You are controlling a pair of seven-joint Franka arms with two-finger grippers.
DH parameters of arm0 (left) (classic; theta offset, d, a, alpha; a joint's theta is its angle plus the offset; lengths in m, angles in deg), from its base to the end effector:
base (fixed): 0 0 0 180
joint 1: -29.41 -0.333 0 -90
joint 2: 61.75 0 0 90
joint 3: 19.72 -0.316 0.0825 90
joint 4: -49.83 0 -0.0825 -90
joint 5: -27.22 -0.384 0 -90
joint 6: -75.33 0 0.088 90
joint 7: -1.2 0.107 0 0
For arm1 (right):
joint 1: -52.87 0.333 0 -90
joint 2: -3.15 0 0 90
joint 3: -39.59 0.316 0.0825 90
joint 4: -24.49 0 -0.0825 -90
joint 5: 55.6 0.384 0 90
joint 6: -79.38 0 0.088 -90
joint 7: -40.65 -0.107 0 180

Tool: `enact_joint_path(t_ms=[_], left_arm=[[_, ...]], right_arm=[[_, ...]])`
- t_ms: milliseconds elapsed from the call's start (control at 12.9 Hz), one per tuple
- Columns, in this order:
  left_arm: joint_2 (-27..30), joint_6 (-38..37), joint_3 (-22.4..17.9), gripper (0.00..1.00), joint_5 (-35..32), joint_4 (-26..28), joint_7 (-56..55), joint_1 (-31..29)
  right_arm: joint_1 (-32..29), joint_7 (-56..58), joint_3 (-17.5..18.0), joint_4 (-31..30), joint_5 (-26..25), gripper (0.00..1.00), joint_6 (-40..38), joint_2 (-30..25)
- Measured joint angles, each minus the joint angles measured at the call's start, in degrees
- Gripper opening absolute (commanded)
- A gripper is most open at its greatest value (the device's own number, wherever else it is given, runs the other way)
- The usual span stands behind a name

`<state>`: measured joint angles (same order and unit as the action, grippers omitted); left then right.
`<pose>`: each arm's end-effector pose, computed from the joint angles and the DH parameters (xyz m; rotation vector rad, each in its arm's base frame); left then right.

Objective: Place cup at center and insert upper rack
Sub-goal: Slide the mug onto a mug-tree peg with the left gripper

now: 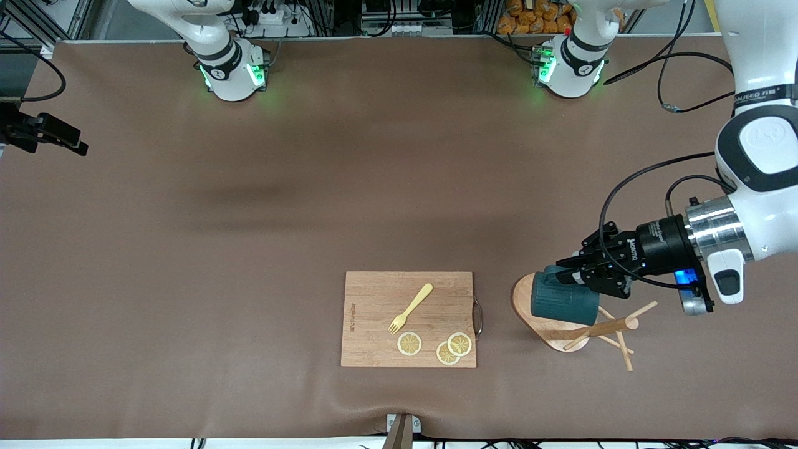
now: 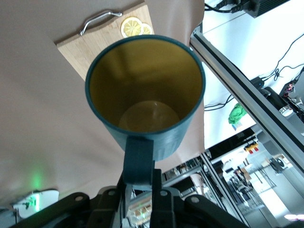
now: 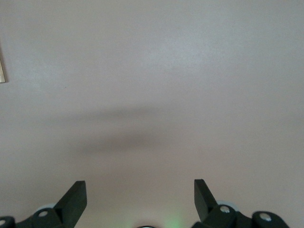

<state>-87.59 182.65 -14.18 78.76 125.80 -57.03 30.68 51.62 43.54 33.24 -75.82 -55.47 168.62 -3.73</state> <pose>0.6983 -0.1287 0.5173 1.9082 1.2401 -0.5054 0.5076 -0.0707 0.6024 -3.1148 0.1262 0.1125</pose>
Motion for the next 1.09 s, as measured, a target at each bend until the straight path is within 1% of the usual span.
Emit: enact_joint_path(t_ms=[233,388,621,853,1086], left_arm=[[-2.21,-2.89,-0.02,0.00,6.52,0.86,1.48,-2.39],[-3.68,-5.62,-0.01,0.00,7.42,1.68,3.97,-3.87],[-4.39,-10.48,-0.02,0.00,7.49,2.52,8.83,-5.66],[-5.00,-15.57,-0.05,0.00,7.52,2.77,13.47,-9.35],[-6.59,-16.58,-0.01,0.00,10.48,2.85,16.73,-11.27]], right_arm=[[-0.02,0.01,0.00,-0.01,0.00,1.00,0.01,0.00],[-0.02,0.05,0.02,-0.02,0.00,1.00,0.02,0.01],[-0.02,0.06,0.11,-0.03,0.00,1.00,0.05,0.01],[-0.02,0.09,0.22,-0.02,0.00,1.00,0.19,0.00],[-0.02,0.19,0.19,-0.01,0.00,1.00,0.26,-0.02]])
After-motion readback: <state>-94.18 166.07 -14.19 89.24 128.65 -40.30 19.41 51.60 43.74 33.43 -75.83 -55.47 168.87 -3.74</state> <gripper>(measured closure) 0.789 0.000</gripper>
